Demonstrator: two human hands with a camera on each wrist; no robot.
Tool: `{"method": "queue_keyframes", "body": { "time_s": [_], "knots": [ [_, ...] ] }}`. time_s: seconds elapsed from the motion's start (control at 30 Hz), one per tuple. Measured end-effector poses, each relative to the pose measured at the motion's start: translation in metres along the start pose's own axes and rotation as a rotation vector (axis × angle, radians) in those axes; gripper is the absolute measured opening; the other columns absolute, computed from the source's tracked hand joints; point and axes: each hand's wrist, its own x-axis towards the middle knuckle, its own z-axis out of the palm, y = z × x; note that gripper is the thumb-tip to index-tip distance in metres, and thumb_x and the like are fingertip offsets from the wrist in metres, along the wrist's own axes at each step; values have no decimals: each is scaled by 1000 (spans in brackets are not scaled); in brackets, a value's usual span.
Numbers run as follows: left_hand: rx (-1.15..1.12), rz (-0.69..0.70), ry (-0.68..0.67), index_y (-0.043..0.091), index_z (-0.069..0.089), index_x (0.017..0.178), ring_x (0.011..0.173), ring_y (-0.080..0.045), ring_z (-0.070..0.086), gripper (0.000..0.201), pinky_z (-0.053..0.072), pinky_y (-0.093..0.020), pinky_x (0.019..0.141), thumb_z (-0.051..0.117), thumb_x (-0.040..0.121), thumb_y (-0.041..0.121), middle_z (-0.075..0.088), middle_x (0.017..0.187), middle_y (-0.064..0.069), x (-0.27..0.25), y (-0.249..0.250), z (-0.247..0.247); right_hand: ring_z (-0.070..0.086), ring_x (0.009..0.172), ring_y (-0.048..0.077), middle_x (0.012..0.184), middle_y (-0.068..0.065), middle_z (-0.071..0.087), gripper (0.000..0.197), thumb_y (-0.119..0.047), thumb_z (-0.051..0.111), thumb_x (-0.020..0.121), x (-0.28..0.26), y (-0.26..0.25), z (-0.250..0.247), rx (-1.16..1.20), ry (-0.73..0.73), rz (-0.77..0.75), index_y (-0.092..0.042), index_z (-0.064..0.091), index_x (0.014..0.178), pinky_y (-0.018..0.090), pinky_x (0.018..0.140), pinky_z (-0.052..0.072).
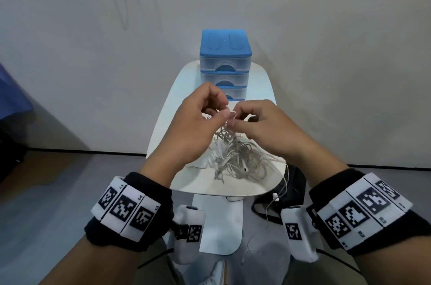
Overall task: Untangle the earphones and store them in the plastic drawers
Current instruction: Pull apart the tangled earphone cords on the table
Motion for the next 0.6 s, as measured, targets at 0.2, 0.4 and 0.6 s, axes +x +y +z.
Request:
{"method": "queue_keyframes", "body": {
  "time_s": [0.2,0.4,0.6],
  "knots": [
    [-57,-158,-129,22,65,100,84,-7,56,23,44,-15,77,60,93,0,65,98,4,1,-13,-4,60,59,14,67,3,62,17,-12,74,89,13,-17,-12,135,217,-64,-5,67,76,24,59,43],
    [65,-204,-330,41,66,110,128,-6,48,41,39,-35,106,69,85,9,56,135,11,17,-11,-12,68,60,25,78,26,70,14,-2,66,95,21,-35,-24,220,191,-107,2,66,81,24,53,46],
    [-201,-194,-542,29,32,160,133,-13,56,83,42,-38,117,70,92,1,59,147,3,30,-12,10,68,57,21,81,27,72,10,-2,57,102,27,-43,-32,258,245,-182,1,61,93,24,54,50]
  ]
}}
